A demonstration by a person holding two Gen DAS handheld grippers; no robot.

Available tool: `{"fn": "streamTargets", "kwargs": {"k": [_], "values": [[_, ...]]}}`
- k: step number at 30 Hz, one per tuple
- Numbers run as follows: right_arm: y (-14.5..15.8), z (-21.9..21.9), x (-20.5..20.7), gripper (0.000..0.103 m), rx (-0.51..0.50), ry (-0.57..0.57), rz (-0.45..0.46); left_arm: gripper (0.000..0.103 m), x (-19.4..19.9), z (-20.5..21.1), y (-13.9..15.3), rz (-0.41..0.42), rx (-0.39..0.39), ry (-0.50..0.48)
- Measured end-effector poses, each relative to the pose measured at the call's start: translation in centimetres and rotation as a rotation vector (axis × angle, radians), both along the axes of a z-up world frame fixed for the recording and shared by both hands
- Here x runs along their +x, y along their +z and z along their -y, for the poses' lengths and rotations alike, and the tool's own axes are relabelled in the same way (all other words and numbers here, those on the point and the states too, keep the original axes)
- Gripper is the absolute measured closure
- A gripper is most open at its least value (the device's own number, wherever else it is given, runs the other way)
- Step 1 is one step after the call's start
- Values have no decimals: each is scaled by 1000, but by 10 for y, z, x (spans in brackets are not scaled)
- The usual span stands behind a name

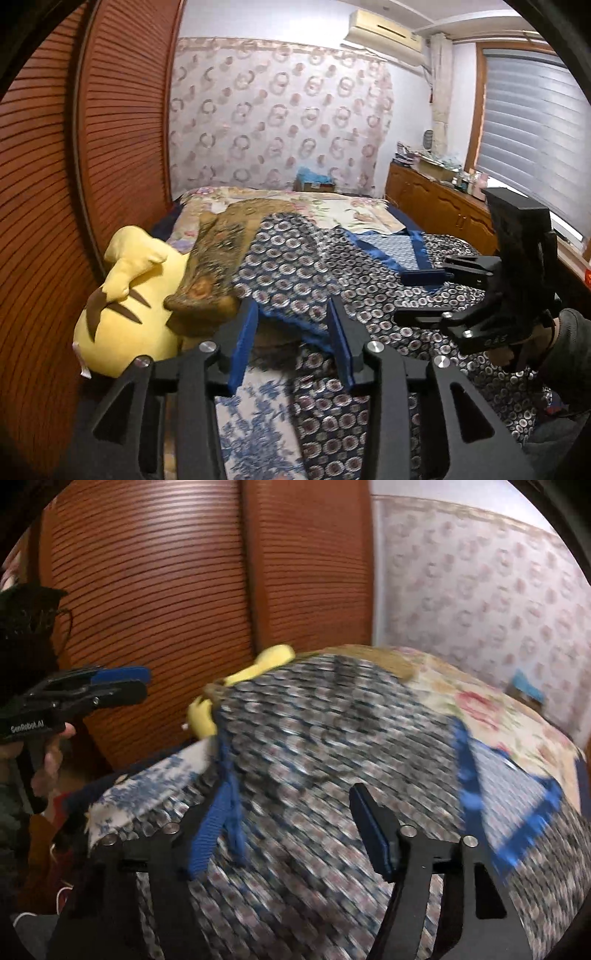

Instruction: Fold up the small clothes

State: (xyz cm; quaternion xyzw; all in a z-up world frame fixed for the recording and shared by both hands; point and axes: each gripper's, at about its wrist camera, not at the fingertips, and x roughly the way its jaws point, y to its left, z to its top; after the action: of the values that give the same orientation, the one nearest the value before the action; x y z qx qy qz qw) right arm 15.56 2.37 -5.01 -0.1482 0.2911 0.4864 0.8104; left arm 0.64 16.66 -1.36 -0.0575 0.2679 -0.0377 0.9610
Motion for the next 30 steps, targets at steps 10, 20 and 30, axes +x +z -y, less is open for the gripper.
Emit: {"fn": "streamTargets", "kwargs": {"k": [10,20,30], "values": [[-32,-76,9,55,-158,82,14,64,-6,-12,-11,-5,1,24],[-17,-53,28,97,-46,20,-11,60,-7,-13,-15,-8,4,23],[-11,2,83,97,20,-261,-44,57,5,6,-20,-30,7,-14]]}}
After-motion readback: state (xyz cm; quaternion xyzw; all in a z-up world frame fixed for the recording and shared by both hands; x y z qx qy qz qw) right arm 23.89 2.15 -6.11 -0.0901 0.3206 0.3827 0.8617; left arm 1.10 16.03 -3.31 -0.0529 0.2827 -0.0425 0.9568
